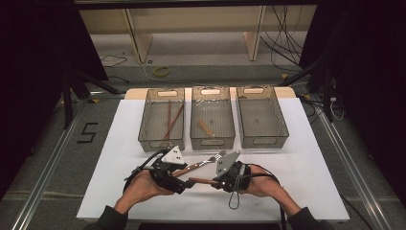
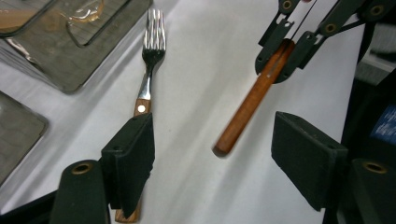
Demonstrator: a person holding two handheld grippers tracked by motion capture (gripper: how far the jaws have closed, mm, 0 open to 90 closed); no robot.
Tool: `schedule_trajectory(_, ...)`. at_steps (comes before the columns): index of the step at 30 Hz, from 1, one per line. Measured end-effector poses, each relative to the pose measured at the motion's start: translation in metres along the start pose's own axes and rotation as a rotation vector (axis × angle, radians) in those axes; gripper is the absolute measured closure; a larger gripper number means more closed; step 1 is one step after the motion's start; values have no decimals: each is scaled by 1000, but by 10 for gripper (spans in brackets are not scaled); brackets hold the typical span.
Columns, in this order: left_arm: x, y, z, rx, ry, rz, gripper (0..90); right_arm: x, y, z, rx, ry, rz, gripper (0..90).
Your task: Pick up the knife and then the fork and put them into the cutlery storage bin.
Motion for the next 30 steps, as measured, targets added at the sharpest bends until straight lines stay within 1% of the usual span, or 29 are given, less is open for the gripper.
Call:
schedule_trajectory(1,0,1,0,2,-3,12,267,-2,-3,-1,17,-10,-10,811)
schedule_trajectory(2,0,1,-1,-10,-14,15,258,-4,-5,-3,27,-15,-16,811)
schedule_trajectory(4,0,3,-1,-12,-19,20,248,-7,-8,-5,44,-25,-24,811)
schedule_trajectory(6,0,4,-2,-33,-40,33,230,-9,-10,-7,58,-32,-30,811)
schedule_trajectory(8,-1,6,-3,-44,-62,43,219,-11,-12,-8,71,-39,-36,811)
schedule_trajectory(9,-2,7,-3,-59,-85,54,214,-12,-13,-8,70,-39,-37,811)
schedule_trajectory(11,-3,10,-4,-71,-102,63,210,-13,-15,-10,84,-45,-40,811)
schedule_trajectory(13,-4,12,-6,-95,-130,84,202,-16,-17,-11,100,-51,-51,811)
schedule_trajectory(14,-4,14,-7,-109,-134,88,202,-18,-19,-12,110,-57,-55,811)
schedule_trajectory(15,-5,15,-8,-115,-134,90,200,-19,-20,-13,120,-64,-63,811)
schedule_trajectory(16,-4,16,-9,-128,-150,101,198,-21,-21,-14,128,-67,-66,811)
schedule_trajectory(17,-4,17,-10,-134,-157,107,198,-23,-23,-15,143,-73,-75,811)
schedule_trajectory(18,-4,18,-11,-152,-169,108,197,-24,-24,-15,150,-78,-82,811)
schedule_trajectory(20,-5,20,-13,-164,-180,120,197,-28,-27,-17,172,-93,-90,811)
schedule_trajectory(21,-5,20,-13,-169,-186,125,197,-30,-29,-17,185,-101,-101,811)
schedule_trajectory(24,-4,22,-16,-177,-185,131,193,-35,-34,-19,214,-120,-113,811)
schedule_trajectory(27,-3,23,-19,-190,-198,150,191,-42,-40,-20,256,-140,-138,811)
schedule_trajectory(30,-4,24,-22,-210,-216,164,191,-49,-47,-21,285,-167,-153,811)
Point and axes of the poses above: each handheld gripper's, and its own axes: x roughly forward along the jaws, z roughly out of its top, y roughly to its left, the point moved 2 cm from there along x, roughly forward along the jaws, and after that the axes turned 4 degrees about z, right-handed, at the moved point
